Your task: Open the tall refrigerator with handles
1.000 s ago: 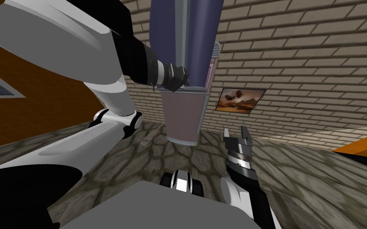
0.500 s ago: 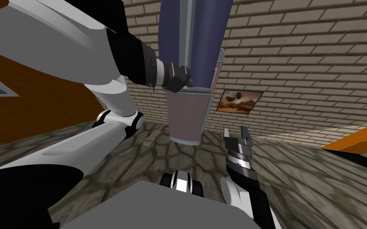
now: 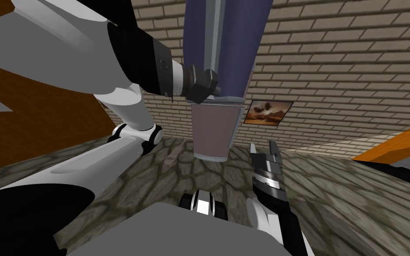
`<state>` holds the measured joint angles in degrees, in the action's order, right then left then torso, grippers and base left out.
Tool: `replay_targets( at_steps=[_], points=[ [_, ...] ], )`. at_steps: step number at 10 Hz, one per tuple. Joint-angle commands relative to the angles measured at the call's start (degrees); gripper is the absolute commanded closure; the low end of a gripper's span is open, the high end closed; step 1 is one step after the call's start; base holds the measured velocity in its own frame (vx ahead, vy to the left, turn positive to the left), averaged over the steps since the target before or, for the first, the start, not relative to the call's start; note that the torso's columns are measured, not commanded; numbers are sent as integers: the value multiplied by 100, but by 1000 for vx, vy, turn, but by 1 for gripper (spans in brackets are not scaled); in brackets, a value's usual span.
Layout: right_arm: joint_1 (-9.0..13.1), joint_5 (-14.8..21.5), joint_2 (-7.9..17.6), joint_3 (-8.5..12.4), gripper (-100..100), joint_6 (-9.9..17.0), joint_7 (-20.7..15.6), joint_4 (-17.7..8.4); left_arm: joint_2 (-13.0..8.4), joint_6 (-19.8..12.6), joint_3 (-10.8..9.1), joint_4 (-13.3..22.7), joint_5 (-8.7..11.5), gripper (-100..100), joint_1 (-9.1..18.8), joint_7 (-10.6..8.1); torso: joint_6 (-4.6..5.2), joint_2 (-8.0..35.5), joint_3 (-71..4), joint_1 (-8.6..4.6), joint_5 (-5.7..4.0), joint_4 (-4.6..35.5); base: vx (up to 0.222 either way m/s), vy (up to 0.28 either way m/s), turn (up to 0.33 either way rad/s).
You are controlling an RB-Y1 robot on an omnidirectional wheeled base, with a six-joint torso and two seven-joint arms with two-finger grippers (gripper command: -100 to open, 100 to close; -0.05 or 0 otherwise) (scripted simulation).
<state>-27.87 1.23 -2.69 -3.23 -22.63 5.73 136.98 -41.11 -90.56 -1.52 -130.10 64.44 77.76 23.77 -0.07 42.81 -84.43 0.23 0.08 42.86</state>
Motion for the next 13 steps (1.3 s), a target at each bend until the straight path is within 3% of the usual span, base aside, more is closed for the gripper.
replay_targets(
  at_steps=[1,3,4,5,8,11,13],
  points=[
    [0,0,0,0,0,0,0,0,88,107,-79,-24,91,100,173,-43,7,13,8,-16,-9,10,-18,243,-43],
    [-1,0,-1,-1,0,0,0,0,209,195,-155,-73,298,100,250,-38,6,-13,-27,-34,-15,15,-15,264,-70],
    [0,0,0,-1,0,0,0,0,209,195,-155,-73,298,100,250,-38,7,4,-16,-21,-9,17,-45,221,-38],
    [0,0,-1,-1,0,0,0,0,179,39,-60,119,405,-100,374,-18,1,10,-10,-23,-4,19,-11,79,-44],
    [-1,0,-3,-3,0,0,0,1,118,-39,-97,308,495,-100,591,-15,13,-96,-82,-61,-26,-34,-3,-33,-11],
    [-1,0,-3,-3,0,-1,0,1,26,-155,-152,593,630,-100,917,-10,-6,-58,-81,16,7,8,7,-21,-30],
    [-1,0,-3,-3,0,0,0,1,26,-155,-152,593,630,-100,917,-10,-12,-47,-75,46,21,15,5,-4,-5]
  ],
)
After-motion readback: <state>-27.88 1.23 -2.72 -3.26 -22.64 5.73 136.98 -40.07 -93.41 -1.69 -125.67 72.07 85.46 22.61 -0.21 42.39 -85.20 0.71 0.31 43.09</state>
